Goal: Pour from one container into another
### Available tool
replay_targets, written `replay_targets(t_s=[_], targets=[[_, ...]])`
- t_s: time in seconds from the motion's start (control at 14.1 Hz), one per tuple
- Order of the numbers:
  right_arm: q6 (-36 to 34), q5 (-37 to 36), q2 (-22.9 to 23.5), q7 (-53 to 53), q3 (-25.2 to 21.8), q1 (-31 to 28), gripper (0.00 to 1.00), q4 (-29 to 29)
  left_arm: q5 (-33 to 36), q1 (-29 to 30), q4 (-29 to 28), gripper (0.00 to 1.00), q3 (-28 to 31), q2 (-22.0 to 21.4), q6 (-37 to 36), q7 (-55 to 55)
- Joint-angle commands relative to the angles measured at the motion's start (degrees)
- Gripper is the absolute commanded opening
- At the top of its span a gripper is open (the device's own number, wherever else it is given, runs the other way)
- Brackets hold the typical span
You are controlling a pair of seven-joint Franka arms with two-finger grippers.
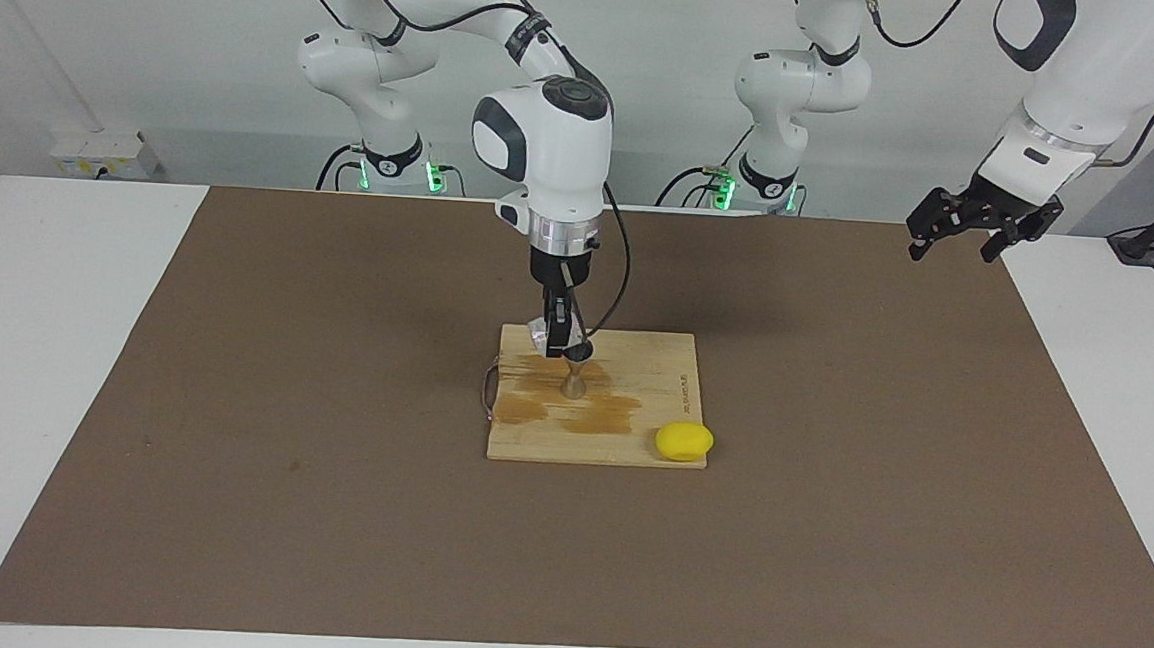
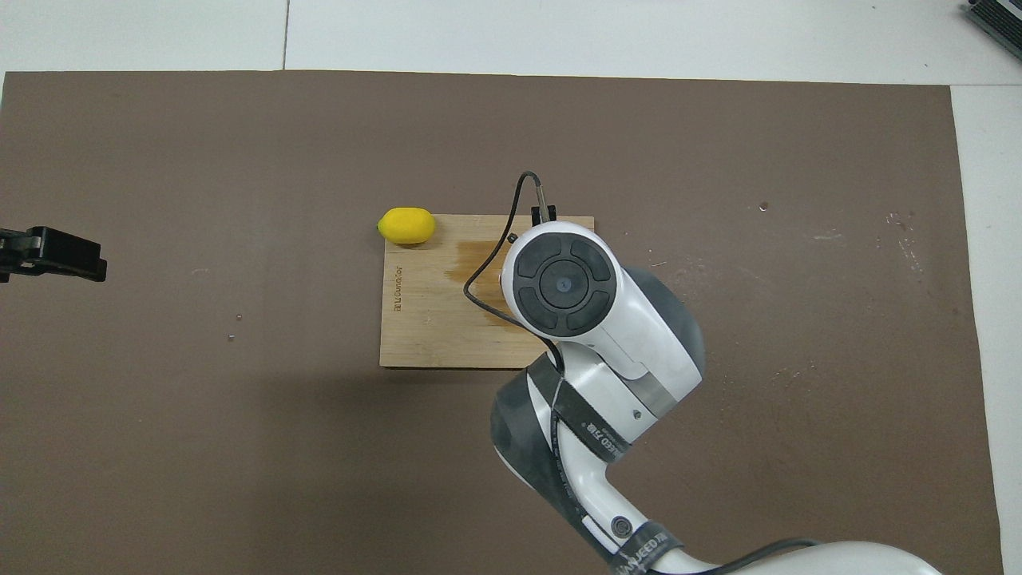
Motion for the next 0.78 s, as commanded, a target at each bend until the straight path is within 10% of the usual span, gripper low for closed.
replay_targets(t_s=[0.0, 0.71], targets=[[-1.3, -2.2, 1.1, 1.8, -0.4, 1.2, 0.0, 1.8, 0.8, -0.4, 0.1, 1.0, 0.2, -0.5, -0.3, -0.8], [-1.3, -0.9, 1.7, 1.4, -1.5, 1.3, 0.0, 2.8, 0.8, -0.4, -0.1, 1.0, 0.2, -0.6, -0.2, -0.8]])
